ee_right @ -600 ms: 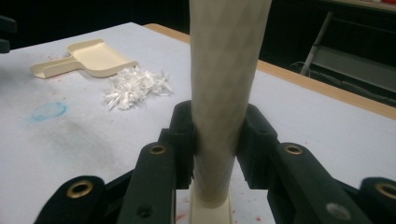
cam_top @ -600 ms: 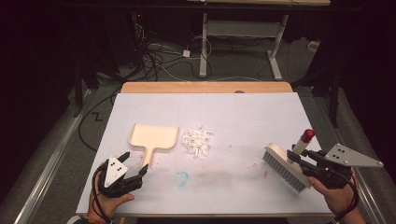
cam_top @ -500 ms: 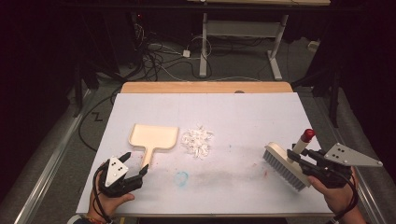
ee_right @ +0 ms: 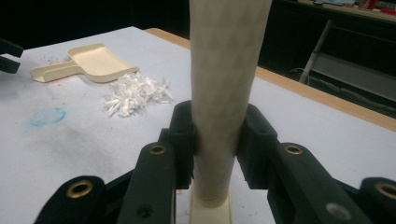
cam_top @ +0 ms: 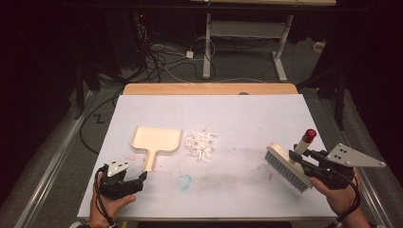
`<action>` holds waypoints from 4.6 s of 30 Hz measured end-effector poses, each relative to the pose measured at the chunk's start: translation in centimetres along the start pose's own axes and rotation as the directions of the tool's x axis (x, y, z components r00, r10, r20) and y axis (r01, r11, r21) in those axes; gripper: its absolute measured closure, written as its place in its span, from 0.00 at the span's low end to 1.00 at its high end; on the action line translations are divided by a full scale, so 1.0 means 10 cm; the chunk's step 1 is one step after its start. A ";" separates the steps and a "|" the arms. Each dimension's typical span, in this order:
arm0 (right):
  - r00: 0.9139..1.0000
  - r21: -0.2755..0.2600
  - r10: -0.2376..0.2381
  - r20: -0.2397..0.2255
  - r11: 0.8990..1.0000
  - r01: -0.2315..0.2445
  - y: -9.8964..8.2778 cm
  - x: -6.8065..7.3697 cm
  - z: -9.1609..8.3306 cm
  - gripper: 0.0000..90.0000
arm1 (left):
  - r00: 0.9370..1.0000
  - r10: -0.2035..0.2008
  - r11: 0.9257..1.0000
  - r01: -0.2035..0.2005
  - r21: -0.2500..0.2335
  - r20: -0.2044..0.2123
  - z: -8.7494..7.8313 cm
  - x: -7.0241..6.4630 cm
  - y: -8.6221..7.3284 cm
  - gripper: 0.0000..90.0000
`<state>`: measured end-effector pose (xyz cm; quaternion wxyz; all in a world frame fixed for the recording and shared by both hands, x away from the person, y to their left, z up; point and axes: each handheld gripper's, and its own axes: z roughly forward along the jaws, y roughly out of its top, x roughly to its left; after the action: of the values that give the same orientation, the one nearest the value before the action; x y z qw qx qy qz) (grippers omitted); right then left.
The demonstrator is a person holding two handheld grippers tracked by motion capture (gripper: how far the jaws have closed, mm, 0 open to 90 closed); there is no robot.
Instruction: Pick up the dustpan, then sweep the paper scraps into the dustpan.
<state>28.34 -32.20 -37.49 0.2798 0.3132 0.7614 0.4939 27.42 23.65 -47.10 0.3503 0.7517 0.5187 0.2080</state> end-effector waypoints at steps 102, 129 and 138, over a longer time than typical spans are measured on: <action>0.999 -0.020 -0.033 -0.013 0.999 0.033 0.36 -0.05 1.04 0.79 | 0.914 0.326 0.907 -0.374 0.194 0.240 -0.09 -0.16 0.31 0.71; 0.995 -0.014 -0.105 0.001 0.994 0.105 0.76 0.32 2.67 0.79 | 0.905 0.313 0.902 -0.378 0.208 0.289 0.13 -0.20 0.27 0.70; 0.983 -0.045 -0.103 -0.150 0.994 0.097 0.73 0.63 2.65 0.78 | 0.907 0.308 0.904 -0.374 0.209 0.287 0.18 -0.24 0.30 0.70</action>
<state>45.24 -9.88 -40.90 0.2514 0.2309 0.7859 0.5157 29.66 20.17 -45.95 0.2686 0.8904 0.3531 0.1014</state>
